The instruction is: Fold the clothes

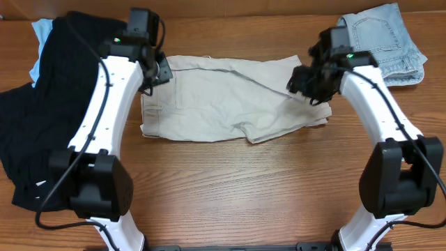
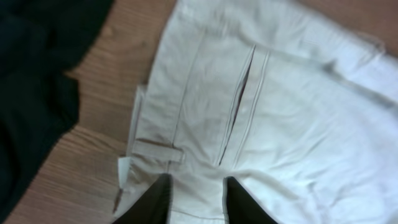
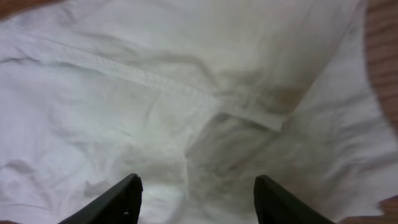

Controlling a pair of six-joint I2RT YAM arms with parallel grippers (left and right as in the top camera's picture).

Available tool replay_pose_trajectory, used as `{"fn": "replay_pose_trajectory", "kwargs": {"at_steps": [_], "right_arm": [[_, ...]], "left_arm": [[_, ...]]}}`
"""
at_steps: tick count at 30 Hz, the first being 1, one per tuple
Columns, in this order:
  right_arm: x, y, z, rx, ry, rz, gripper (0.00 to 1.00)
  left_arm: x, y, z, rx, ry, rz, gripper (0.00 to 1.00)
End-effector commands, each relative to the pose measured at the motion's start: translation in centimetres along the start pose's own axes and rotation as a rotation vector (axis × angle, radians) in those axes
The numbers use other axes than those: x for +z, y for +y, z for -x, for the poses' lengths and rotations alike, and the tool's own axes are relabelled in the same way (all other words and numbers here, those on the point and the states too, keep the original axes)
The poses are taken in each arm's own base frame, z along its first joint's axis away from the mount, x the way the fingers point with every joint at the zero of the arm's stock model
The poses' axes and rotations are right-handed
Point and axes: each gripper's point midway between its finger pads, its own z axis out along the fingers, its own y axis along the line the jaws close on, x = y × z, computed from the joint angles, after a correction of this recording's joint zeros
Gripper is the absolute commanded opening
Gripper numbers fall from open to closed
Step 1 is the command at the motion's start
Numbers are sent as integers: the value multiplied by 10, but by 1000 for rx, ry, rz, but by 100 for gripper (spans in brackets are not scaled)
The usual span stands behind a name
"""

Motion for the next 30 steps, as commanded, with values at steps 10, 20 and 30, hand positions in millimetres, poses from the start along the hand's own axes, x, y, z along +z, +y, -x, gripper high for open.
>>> {"fn": "replay_pose_trajectory", "kwargs": {"at_steps": [10,20,30], "right_arm": [[36,-13,-19,-11,-28,15,49],[54,-34,-16,33,-111,-55,31],[88,-52,-9,95,-130,-110,31]], "left_arm": [[103,0,-50,-28,232,93,4],[149,0,-71,-31,314,114,4],[151,-3,-67,-42,295,104,4]]}}
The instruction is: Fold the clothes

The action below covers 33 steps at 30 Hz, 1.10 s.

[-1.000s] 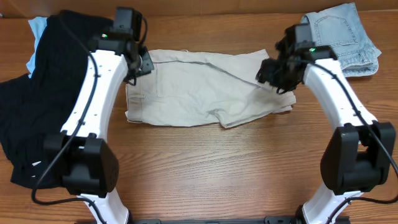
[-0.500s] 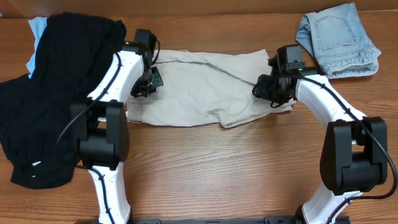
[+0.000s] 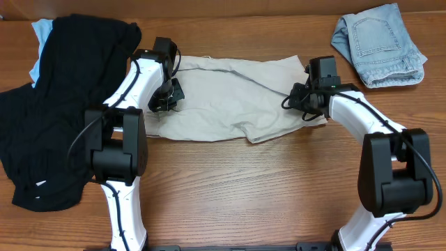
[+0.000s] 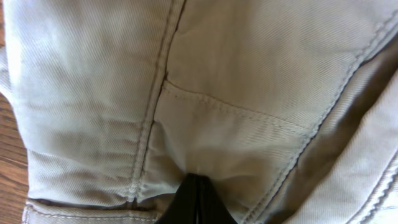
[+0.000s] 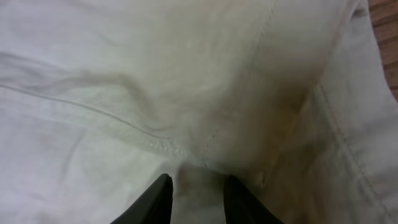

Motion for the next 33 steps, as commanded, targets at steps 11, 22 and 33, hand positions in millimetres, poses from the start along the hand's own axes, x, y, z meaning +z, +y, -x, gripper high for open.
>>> {"fn": "replay_pose_trajectory", "kwargs": {"at_steps": [11,22,33], "right_arm": [[36,2,44,63,-195,34,32],[-23,52,155,30,-615,210,52],[-102,78,152,-130,-367,160,95]], "left_arm": [[19,-8,-5,-22,26,-11,5],[19,-8,-5,-22,26,-10,6],[-14,6,13,71,10,22,41]]}}
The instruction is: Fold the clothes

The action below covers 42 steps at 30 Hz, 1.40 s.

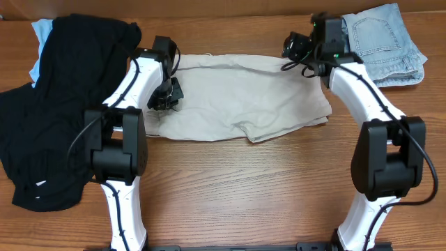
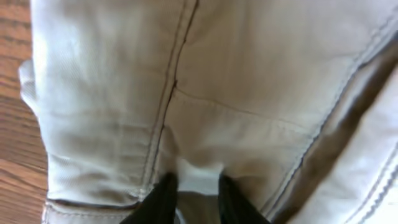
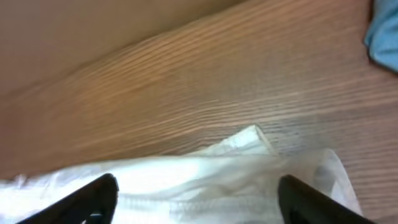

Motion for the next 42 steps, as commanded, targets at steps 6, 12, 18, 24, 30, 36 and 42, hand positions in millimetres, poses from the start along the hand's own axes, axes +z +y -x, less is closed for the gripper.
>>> {"fn": "replay_pose_trajectory", "kwargs": {"at_steps": [6,12,18,24,30,36,42], "right_arm": [[-101,34,7,-70,116,99,100],[-98,28,-37,-51,273,87,100],[-95,25,-43,-48,287,82,100],[-95,26,-41,-50,279,85,100],[-94,26,-41,-51,276,86,100],[-94,26,-41,-51,277,86,100],[-96,24,-46,-47,296,79,100]], "left_arm": [[-63,17,15,61,46,20,100],[-70,26,13,147,73,24,100],[-46,33,14,185,90,-5,99],[-24,39,11,194,118,-57,100],[-9,38,14,171,109,-112,100],[-9,31,19,172,87,-142,100],[-10,22,29,170,47,-185,100]]}}
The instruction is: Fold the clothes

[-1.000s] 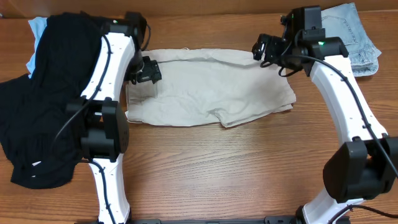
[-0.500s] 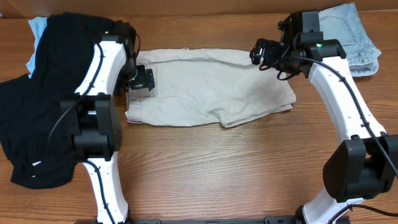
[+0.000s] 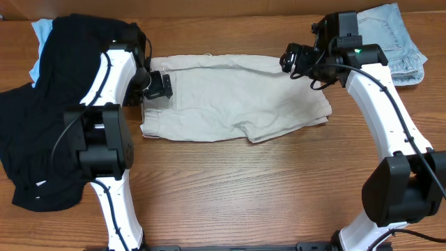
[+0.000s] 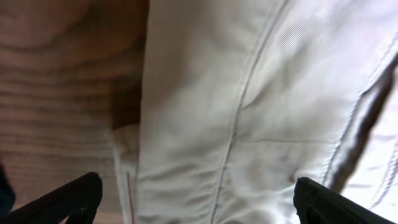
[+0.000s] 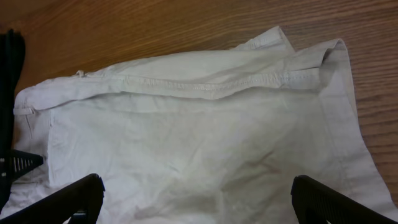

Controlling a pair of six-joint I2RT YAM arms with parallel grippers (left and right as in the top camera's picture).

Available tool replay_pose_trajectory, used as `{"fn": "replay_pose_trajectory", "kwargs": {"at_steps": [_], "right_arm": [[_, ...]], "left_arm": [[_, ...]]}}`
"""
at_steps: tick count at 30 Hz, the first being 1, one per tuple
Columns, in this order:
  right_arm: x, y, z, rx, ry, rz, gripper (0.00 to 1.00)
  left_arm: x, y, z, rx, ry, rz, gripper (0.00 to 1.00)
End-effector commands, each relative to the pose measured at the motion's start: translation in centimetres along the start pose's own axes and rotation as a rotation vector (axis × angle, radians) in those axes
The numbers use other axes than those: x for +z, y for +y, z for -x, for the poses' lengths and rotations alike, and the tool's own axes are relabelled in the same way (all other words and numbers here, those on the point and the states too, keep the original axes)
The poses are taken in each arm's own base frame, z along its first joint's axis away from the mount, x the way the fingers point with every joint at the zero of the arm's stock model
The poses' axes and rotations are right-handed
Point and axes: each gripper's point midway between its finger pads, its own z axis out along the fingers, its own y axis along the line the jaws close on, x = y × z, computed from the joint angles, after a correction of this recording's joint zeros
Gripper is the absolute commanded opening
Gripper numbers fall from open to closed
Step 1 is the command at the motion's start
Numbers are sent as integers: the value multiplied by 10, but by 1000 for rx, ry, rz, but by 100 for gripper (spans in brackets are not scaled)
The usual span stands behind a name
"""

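Observation:
Beige shorts (image 3: 233, 101) lie spread flat across the middle of the wooden table, waistband to the left, leg hems to the right. My left gripper (image 3: 159, 85) hovers wide open over the waistband end; in the left wrist view the left gripper (image 4: 199, 202) has the seamed beige cloth (image 4: 249, 124) below it and nothing between its fingers. My right gripper (image 3: 296, 61) hangs wide open above the far right corner. In the right wrist view the right gripper (image 5: 205, 202) looks down on the stitched hem (image 5: 205, 81) from well above.
A pile of black clothing (image 3: 42, 104) covers the table's left side, with a light blue cloth (image 3: 42, 31) under its far edge. Folded denim (image 3: 383, 42) lies at the far right corner. Bare wood (image 3: 244, 188) runs along the front.
My left gripper went from nearly shut against the waist fabric to wide open, a little to the left. My right gripper rose from the far right corner and now sits higher over the shorts.
First both grippers were open over the shorts, left at the waistband, right over a rumpled right leg. Then both were closed down on the cloth. After that the right one stood open at the far corner with the leg lying flatter. Now both are wide open.

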Motion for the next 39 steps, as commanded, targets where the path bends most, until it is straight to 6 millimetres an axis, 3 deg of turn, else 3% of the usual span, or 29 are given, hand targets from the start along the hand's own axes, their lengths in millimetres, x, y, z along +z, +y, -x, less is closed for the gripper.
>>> {"fn": "replay_pose_trajectory", "kwargs": {"at_steps": [1,8,16,22,24,25,26,28,30,35,36,39], "right_arm": [[1,1,-7,-5,27,3,100],[1,3,-17,9,71,18,99],[1,3,-20,12,82,19,99],[0,3,-20,12,83,19,99],[1,3,-20,12,83,18,98],[1,3,-20,12,83,18,98],[0,3,-20,12,83,18,97],[0,3,-21,12,85,18,95],[0,2,-22,13,88,16,94],[1,-5,-27,20,108,-19,88],[1,-6,-31,24,123,-23,88],[7,-10,-39,35,163,-37,74]], "left_arm": [[2,-6,2,26,-9,-30,100],[9,-4,6,26,-26,-23,100],[30,5,-25,18,76,-1,98],[47,10,-47,5,139,9,89],[53,12,-55,-10,157,14,79],[55,13,-57,-23,163,17,68],[59,14,-61,-36,168,20,49],[65,16,-63,-46,167,24,22],[68,17,-64,-46,164,24,8],[62,18,-52,-47,130,25,4],[55,22,-47,-54,120,33,4],[26,32,-28,-58,94,53,4]]}}
